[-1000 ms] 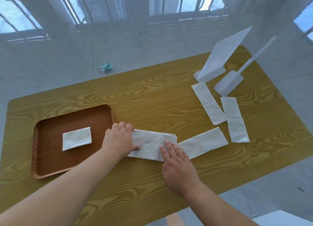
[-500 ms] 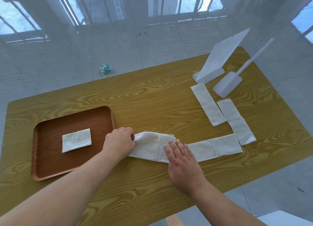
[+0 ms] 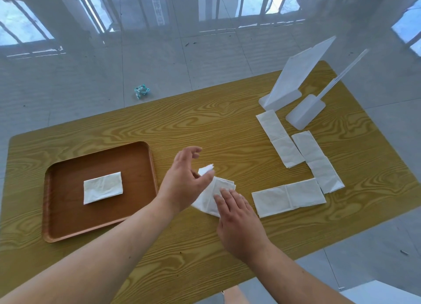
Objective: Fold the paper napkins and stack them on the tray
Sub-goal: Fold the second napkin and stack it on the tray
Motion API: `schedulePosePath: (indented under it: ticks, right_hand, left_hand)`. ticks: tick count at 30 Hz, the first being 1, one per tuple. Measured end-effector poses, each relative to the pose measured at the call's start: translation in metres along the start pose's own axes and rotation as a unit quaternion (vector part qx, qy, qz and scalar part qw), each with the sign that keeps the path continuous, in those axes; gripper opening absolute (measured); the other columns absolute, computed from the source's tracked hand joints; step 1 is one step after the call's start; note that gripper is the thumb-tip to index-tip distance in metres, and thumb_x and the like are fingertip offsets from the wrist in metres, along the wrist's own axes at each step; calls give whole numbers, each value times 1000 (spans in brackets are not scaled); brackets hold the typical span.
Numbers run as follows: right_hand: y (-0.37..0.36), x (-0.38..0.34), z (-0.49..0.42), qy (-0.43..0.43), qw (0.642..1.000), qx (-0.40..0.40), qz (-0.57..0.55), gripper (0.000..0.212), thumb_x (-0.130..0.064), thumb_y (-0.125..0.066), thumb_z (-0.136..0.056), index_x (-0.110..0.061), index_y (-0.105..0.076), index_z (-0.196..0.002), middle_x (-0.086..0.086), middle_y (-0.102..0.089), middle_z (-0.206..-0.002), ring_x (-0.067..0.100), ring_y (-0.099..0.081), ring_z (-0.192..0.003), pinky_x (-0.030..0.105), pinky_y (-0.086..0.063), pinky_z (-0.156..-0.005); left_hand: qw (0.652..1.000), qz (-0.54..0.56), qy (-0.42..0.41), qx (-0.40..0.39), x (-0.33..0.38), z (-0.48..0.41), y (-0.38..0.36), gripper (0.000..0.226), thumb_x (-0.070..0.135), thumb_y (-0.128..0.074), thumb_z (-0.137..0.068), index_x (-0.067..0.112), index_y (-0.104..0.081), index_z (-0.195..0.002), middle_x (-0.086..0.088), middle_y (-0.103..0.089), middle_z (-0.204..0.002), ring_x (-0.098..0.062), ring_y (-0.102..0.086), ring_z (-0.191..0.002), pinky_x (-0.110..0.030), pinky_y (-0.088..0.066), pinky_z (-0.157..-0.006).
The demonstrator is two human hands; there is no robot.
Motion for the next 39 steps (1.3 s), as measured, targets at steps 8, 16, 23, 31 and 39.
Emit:
schedulePosePath:
  ticks: [8, 16, 23, 31, 39]
  right_hand:
    - [3, 5, 5, 16, 997, 67, -36, 48, -23, -43, -86, -14, -55, -132, 8, -59, -135, 30, -53, -128, 43, -47, -107]
    - [-2, 1, 4, 35, 999, 16, -2, 55, -23, -54, -85, -13, -56, -139, 10, -59, -142, 31, -53, -133, 43, -44, -111]
    - [2, -5, -1, 56, 998, -15, -39, 62, -22, -47, -91, -14, -40, -152, 6, -48, -152, 26, -39, -142, 42, -34, -119]
    - [10, 7, -1, 26, 993, 100, -50, 42, -19, -47, -85, -16, -62, -124, 5, -63, -124, 27, -55, -117, 43, -50, -99]
    - [19, 9, -20, -18, 990, 86, -110, 56, -19, -57, -90, -15, -46, -145, 5, -54, -138, 24, -46, -129, 42, -39, -113]
  left_hand:
    - [947, -278, 134, -88, -39, 16, -14, 63, 74, -66, -82, 25, -60, -120, 3, -58, -118, -21, -57, -111, -38, -52, -90]
    - [966, -184, 174, -55, -36, 9, -19, 12, 29, -71, -85, 26, -59, -83, 7, -65, -90, -20, -62, -85, -36, -49, -66]
    - [993, -49, 41, -97, -9, 17, -21, 23, 61, -66, -84, 44, -55, -95, 15, -68, -82, -6, -64, -69, -25, -54, -56]
    - [950, -280, 79, -112, -32, 24, -32, 60, 68, -75, -80, 26, -58, -119, 6, -58, -115, -19, -56, -110, -35, -52, -92]
    - [972, -162, 92, -141, -32, 15, -25, 19, 20, -71, -85, 31, -57, -77, 10, -65, -86, -14, -61, -83, -31, -49, -68]
Point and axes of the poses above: each hand's wrist, its own z-axis away from the middle knuckle, its own y-axis out of the back of the hand, x = y × z, the point moved 2 cm from there along -z, towards the middle knuckle
